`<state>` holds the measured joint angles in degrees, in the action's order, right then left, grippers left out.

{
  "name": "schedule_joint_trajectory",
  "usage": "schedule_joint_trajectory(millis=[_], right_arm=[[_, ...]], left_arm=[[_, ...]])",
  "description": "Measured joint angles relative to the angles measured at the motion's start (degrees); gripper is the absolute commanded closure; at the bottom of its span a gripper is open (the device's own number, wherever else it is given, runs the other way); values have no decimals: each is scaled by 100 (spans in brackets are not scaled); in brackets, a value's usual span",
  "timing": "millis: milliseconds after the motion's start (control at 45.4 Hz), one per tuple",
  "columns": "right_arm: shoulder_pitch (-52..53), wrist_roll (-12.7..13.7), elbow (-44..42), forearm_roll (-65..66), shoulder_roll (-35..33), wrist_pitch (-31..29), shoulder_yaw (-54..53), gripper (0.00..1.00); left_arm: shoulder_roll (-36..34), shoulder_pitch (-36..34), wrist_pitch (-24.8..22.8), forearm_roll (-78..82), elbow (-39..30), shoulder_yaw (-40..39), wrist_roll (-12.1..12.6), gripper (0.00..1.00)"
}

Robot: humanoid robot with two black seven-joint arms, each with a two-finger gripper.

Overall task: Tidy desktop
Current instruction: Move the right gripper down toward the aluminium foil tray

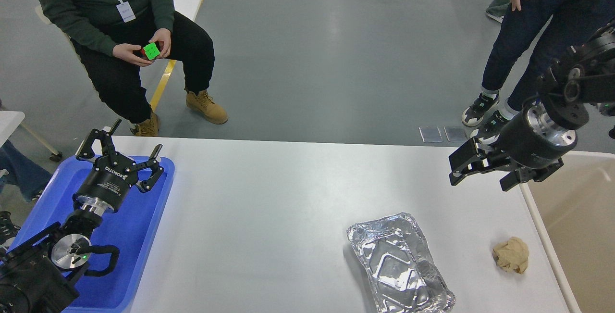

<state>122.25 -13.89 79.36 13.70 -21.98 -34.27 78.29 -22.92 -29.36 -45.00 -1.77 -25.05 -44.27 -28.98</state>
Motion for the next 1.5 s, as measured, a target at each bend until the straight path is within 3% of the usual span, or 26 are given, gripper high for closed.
schedule_joint_trajectory(millis=[1256, 1498], right_arm=[[-539, -57, -274, 35, -89, 131, -565, 0], [-894, -67, -307, 259, -153, 548, -626, 0]], left_arm=[[-2, 0, 0, 1, 0, -3, -3, 1], [-2, 0, 0, 1, 0, -3, -2, 1]])
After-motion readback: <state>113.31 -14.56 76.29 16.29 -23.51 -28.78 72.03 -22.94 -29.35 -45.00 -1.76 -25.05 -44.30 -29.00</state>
